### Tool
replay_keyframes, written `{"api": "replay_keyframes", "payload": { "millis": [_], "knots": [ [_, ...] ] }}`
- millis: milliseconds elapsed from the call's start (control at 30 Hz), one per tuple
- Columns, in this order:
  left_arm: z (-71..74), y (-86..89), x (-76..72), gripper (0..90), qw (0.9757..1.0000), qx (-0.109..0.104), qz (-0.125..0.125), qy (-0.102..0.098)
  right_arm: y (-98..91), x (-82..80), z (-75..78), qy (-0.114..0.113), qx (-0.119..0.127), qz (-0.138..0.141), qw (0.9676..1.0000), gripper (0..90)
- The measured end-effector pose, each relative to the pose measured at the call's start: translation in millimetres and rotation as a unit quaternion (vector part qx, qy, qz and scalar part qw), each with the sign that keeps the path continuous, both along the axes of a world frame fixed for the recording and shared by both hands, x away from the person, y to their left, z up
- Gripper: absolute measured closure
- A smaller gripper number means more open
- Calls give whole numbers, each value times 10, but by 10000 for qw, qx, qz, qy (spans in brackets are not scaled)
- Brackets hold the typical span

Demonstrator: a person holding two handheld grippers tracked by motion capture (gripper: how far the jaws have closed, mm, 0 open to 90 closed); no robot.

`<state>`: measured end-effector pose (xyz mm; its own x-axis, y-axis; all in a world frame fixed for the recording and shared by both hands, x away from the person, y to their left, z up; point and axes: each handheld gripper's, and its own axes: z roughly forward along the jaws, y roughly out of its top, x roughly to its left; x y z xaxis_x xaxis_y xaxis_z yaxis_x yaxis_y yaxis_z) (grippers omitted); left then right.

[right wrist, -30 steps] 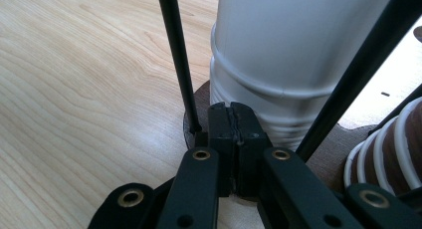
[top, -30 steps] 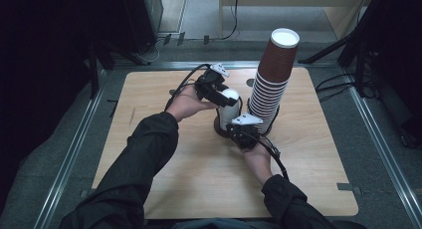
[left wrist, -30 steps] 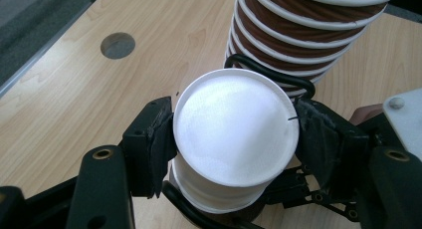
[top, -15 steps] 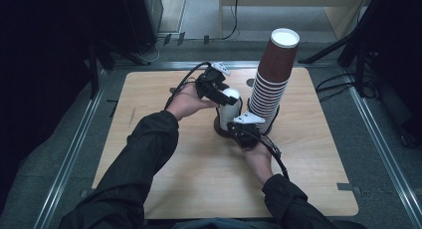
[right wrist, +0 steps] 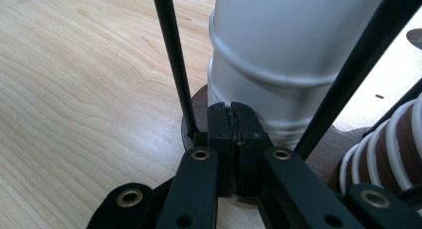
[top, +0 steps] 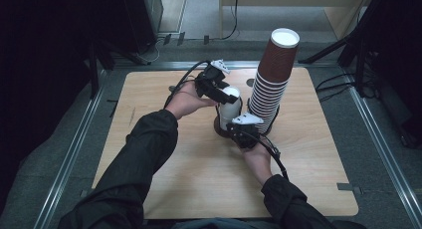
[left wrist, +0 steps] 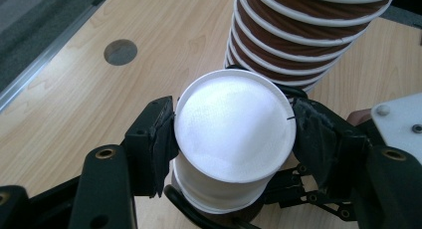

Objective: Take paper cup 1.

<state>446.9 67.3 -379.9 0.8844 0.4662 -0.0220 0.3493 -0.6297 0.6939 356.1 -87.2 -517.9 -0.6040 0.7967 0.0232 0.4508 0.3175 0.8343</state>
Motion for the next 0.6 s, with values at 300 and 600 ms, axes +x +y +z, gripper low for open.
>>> {"api": "replay_keyframes", "payload": {
  "millis": [300,600],
  "knots": [
    [123,4,-11,355,10000,-9,-21,-91,-14,7,1,10,19,-1,10000,860],
    [309,41,-43,356,9997,-123,-38,-200,-16,6,-2,94,58,31,9999,861]
  ]
}}
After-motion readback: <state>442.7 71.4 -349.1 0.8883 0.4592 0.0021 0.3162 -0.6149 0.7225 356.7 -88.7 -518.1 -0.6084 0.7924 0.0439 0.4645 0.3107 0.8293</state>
